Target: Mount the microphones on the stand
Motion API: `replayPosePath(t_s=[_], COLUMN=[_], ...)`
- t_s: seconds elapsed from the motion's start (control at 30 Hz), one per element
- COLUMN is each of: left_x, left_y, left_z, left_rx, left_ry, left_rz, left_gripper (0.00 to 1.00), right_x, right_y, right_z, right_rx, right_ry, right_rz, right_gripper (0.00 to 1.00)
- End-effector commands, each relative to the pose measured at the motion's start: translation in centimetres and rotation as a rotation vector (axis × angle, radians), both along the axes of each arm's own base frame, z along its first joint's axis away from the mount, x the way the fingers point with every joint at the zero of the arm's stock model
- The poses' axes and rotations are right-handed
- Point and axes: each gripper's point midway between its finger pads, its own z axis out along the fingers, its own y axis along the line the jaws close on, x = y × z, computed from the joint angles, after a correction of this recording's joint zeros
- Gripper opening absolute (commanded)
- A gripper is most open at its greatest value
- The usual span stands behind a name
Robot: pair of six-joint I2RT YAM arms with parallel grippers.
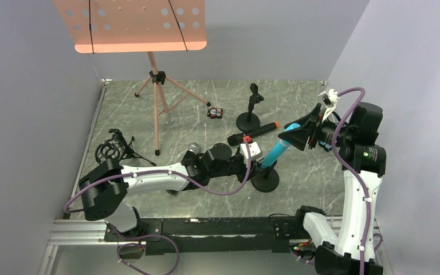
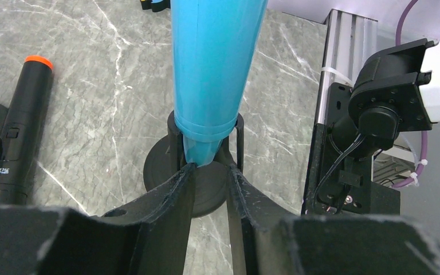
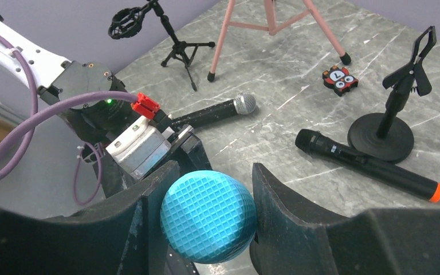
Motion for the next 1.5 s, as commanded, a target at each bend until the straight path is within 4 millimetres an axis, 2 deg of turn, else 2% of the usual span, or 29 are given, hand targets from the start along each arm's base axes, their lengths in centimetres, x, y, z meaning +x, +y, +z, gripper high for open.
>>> replayPosePath(t_s=[0.0, 0.27, 0.43, 0.67, 0.8, 0.93, 1.1, 1.17, 1.2, 1.33, 1.47], left_x=[-0.5, -0.7, -1.0, -1.3, -1.3, -1.2, -0.9, -0.7, -0.7, -0.5, -0.8], left_y=[-1.4, -1.1, -0.6, 1.5, 3.0, 4.4, 5.9, 6.6, 7.0, 8.0, 7.8], left_z=[2.1, 2.4, 2.4, 2.5, 2.4, 2.1, 2.7, 3.2, 3.5, 4.4, 4.8], left_rx=[-0.074, -0.086, -0.097, -0.115, -0.125, -0.121, -0.145, -0.173, -0.194, -0.252, -0.244], left_ry=[-0.003, 0.0, 0.003, -0.007, -0.015, -0.024, -0.046, -0.055, -0.062, -0.065, -0.046], left_rz=[-0.033, -0.04, -0.036, -0.002, 0.033, 0.066, 0.113, 0.144, 0.152, 0.191, 0.173], left_gripper=[0.37, 0.39, 0.43, 0.48, 0.54, 0.66, 0.78, 0.97, 0.99, 0.99, 0.99], right_x=[0.0, 0.1, 0.4, 0.5, 0.4, 0.7, 0.8, 1.0, 1.0, 1.1, 1.1], right_y=[-0.2, -0.3, -0.5, -0.4, 0.0, 0.5, 0.9, 0.9, 1.0, 1.2, 1.3], right_z=[-3.2, -7.1, -8.2, -10.0, -10.5, -11.2, -12.4, -12.7, -12.9, -13.4, -13.5], right_rx=[-0.012, -0.048, -0.072, -0.085, -0.096, -0.121, -0.135, -0.139, -0.142, -0.148, -0.148], right_ry=[0.1, 0.182, 0.183, 0.207, 0.213, 0.231, 0.306, 0.325, 0.335, 0.355, 0.354], right_rz=[-0.008, 0.007, -0.005, 0.005, 0.025, 0.032, 0.061, 0.06, 0.062, 0.073, 0.085], right_gripper=[0.07, 0.07, 0.07, 0.07, 0.07, 0.07, 0.07, 0.07, 0.07, 0.08, 0.1])
